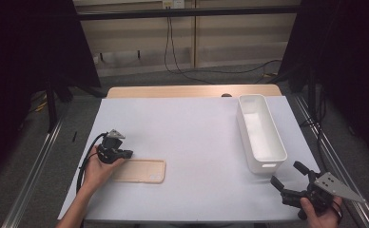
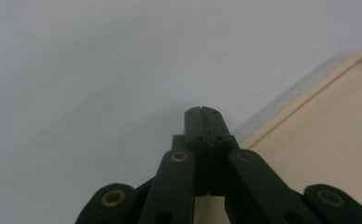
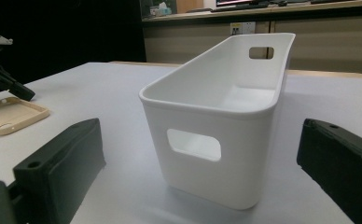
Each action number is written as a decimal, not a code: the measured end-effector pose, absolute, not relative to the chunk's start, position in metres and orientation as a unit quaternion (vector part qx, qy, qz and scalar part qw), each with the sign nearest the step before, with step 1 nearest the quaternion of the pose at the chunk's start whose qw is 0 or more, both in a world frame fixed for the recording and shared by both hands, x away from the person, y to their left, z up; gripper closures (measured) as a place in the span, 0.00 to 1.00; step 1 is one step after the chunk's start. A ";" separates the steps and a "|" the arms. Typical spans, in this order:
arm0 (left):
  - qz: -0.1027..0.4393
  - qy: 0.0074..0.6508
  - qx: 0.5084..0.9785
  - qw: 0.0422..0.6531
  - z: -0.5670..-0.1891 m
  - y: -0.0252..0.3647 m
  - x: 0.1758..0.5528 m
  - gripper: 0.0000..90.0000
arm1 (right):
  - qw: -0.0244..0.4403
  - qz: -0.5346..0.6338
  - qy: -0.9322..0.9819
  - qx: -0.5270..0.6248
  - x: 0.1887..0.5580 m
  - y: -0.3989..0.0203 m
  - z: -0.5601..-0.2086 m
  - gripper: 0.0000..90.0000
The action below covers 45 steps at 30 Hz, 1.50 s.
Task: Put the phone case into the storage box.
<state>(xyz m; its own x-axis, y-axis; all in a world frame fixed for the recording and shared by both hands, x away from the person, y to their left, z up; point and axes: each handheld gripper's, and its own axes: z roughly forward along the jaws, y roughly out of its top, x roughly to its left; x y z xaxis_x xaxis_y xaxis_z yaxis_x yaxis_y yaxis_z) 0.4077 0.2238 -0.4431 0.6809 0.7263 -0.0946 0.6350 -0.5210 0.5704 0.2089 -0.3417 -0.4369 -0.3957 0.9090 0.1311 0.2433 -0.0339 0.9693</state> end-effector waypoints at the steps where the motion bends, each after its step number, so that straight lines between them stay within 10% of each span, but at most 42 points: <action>1: 0.078 0.392 0.869 0.293 -0.443 0.224 0.408 1.00 | 0.301 0.552 0.626 0.460 0.209 -0.342 -0.437 0.00; 45: 0.075 0.392 0.870 0.292 -0.438 0.226 0.347 1.00 | 0.302 0.551 0.628 0.459 0.210 -0.341 -0.437 0.00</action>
